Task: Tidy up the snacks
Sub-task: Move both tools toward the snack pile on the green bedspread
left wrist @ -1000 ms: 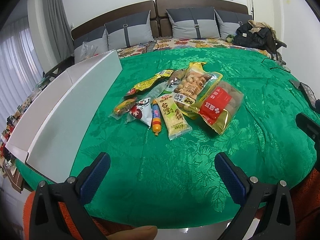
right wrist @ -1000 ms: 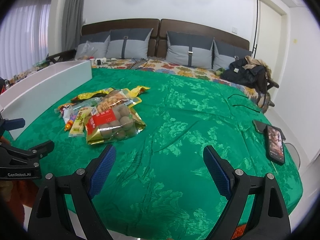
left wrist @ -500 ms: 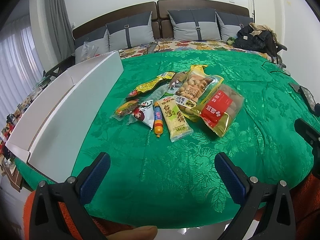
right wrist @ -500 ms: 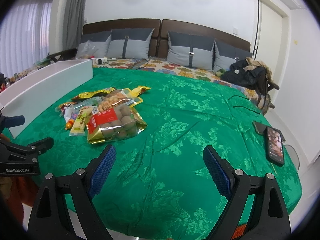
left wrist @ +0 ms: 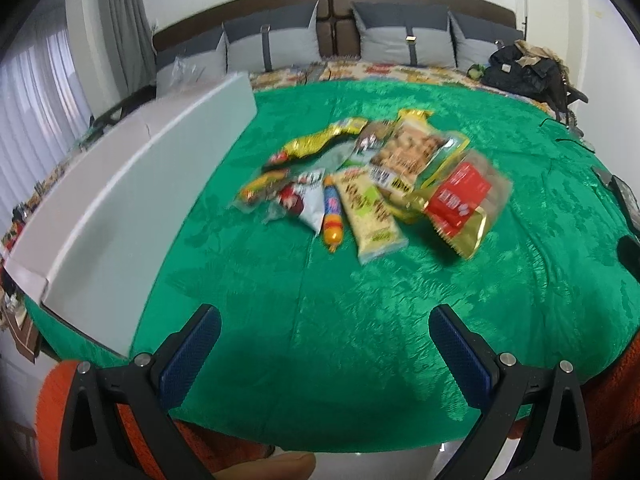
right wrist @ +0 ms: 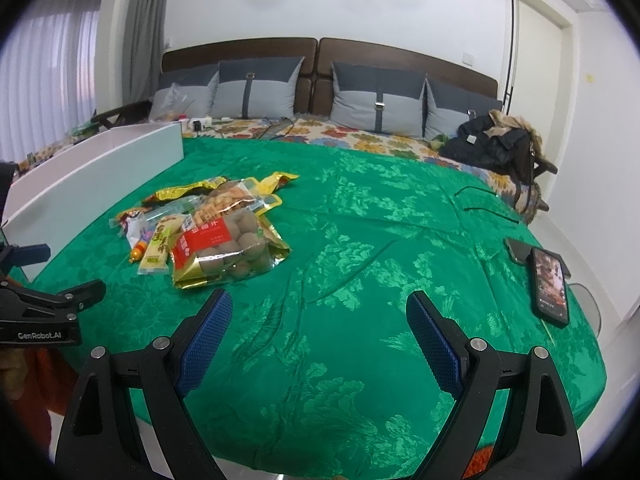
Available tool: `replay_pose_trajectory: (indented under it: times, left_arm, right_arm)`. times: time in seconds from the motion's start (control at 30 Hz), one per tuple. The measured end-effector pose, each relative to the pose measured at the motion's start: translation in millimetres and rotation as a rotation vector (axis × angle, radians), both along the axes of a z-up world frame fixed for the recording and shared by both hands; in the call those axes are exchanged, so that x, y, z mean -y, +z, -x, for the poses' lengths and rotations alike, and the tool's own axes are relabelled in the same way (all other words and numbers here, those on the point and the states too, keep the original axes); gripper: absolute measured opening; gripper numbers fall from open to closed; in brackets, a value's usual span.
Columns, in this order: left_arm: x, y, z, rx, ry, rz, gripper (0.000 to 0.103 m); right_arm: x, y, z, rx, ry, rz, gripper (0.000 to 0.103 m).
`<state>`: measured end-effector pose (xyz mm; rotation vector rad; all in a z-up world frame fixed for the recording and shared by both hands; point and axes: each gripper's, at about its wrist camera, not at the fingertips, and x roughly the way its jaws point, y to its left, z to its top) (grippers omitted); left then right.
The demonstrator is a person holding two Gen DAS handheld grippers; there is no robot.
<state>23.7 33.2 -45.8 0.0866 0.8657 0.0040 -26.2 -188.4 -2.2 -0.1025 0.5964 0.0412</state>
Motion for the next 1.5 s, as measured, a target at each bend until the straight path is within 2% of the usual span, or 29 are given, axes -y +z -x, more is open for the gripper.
replay_pose_trajectory:
  times: [0.17, 0.33, 0.47, 0.63, 0.93, 1.2, 1.5]
  left_arm:
    - [-9.3, -20.9, -12.9, -0.111, 0.004, 0.043, 0.103]
    - [-11.2, -32.6, -26.0, -0.15, 0.01, 0.036, 0.103]
    - [-12.2, -41.9, -44.4, -0.18, 0.011, 0.02, 0.103]
    - [-22.1, -46.2, -52.6, -0.187, 0.017, 0.087, 0.103]
    - [-25.7, -46.8, -48.1, -0.161, -0.015, 0.081, 0.103]
    - [-26.4, -46.0, -44.8, -0.147, -0.034, 0.081, 0.103]
    - [-27.0, -45.9, -43.5, -0.14, -0.043, 0.082, 0.103]
  right_arm:
    - [4.3, -9.1, -7.8, -0.06, 0.002, -0.028, 0.091]
    - [7.1, -22.5, -14.9, -0.134, 0.013, -0.072, 0.091]
    - [3.6, -35.0, -20.2, -0.191, 0.026, -0.068, 0.091]
    - [-1.2, -49.9, -24.8, -0.255, 0.039, -0.057, 0.091]
    - [-9.1, -70.9, -30.9, -0.344, 0.047, -0.031, 0.091]
    - [-8.4, -73.1, -30.9, -0.351, 0.045, -0.05, 0.091]
    - [-8.4, -73.8, -28.8, -0.319, 0.041, -0.06, 0.093]
